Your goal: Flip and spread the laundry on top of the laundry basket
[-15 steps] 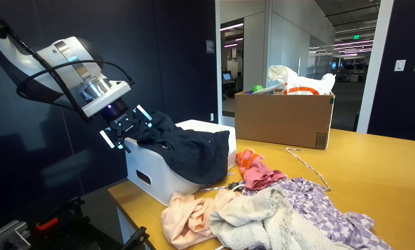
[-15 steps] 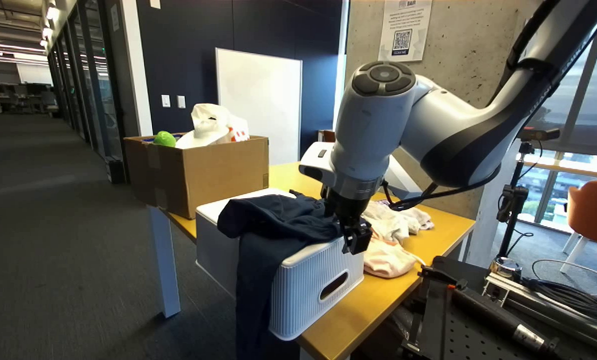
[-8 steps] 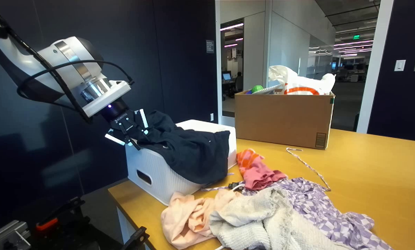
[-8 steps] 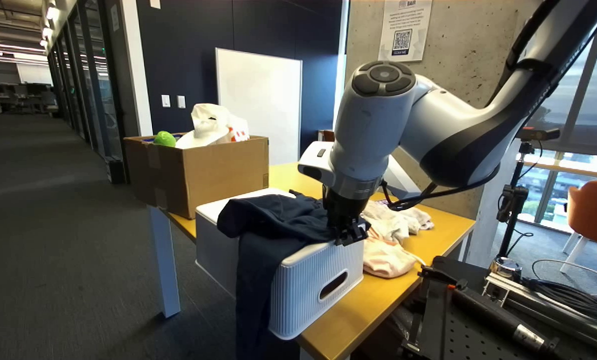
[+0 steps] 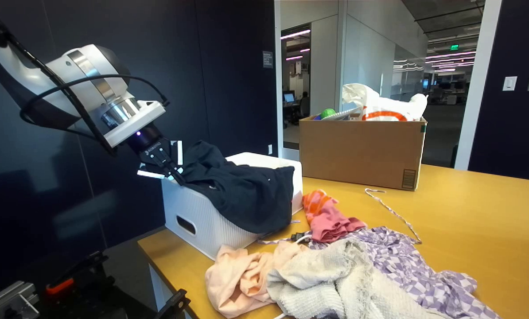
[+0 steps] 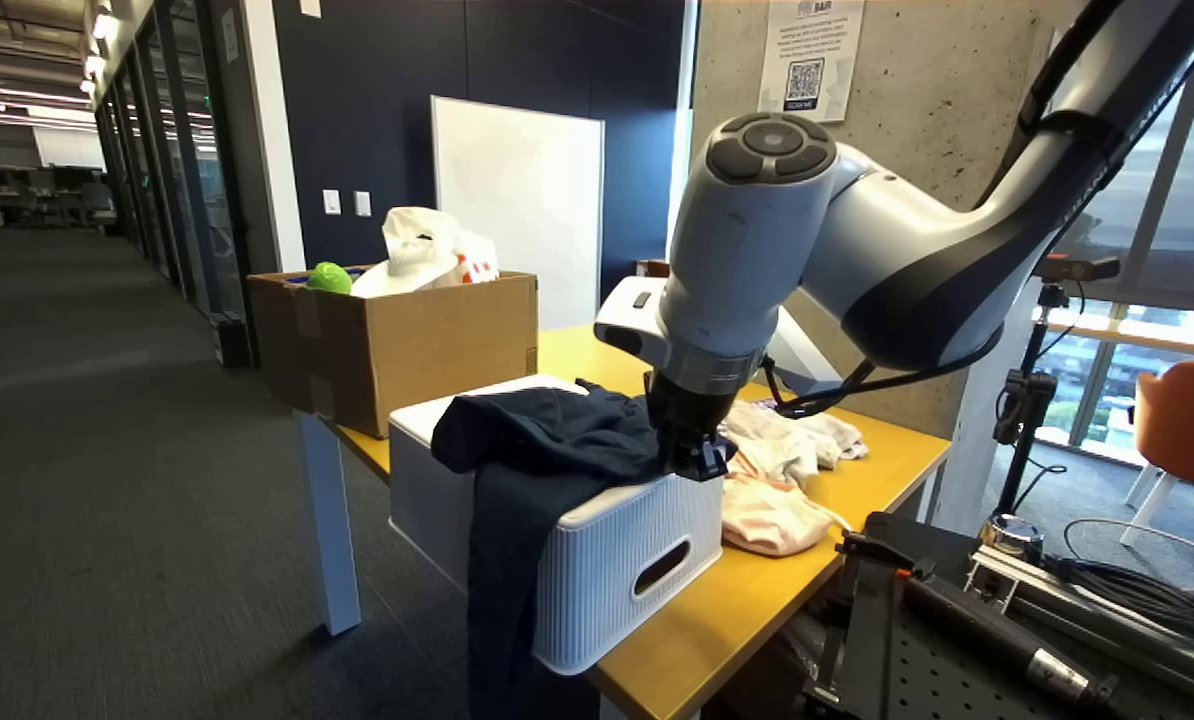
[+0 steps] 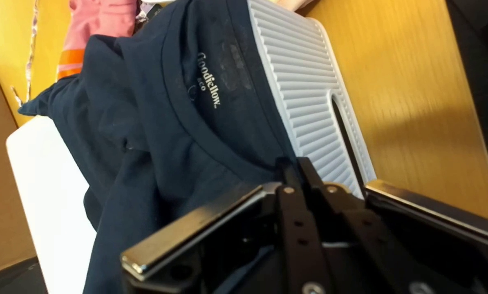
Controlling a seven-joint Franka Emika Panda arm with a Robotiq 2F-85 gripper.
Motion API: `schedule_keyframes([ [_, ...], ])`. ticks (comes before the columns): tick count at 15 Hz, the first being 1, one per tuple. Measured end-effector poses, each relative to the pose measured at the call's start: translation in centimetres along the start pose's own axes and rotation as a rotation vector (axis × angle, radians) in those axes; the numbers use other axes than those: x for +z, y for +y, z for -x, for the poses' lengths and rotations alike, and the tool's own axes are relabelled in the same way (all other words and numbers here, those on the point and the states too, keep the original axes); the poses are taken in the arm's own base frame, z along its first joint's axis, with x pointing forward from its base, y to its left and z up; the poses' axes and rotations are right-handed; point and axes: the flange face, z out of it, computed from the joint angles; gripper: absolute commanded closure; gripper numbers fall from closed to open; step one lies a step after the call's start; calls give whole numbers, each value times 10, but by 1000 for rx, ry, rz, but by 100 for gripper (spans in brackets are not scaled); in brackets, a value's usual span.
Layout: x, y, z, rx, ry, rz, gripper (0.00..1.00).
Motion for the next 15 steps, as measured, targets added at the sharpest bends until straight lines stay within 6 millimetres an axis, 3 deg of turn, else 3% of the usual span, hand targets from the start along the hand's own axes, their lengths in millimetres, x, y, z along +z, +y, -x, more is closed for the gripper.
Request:
schedule_keyframes([
  [3,-17,2,-3,-3,25,22,99],
  [6,-46,19,-1,20,51,74,99],
  [15,-85,120,14,155,14,206,99],
])
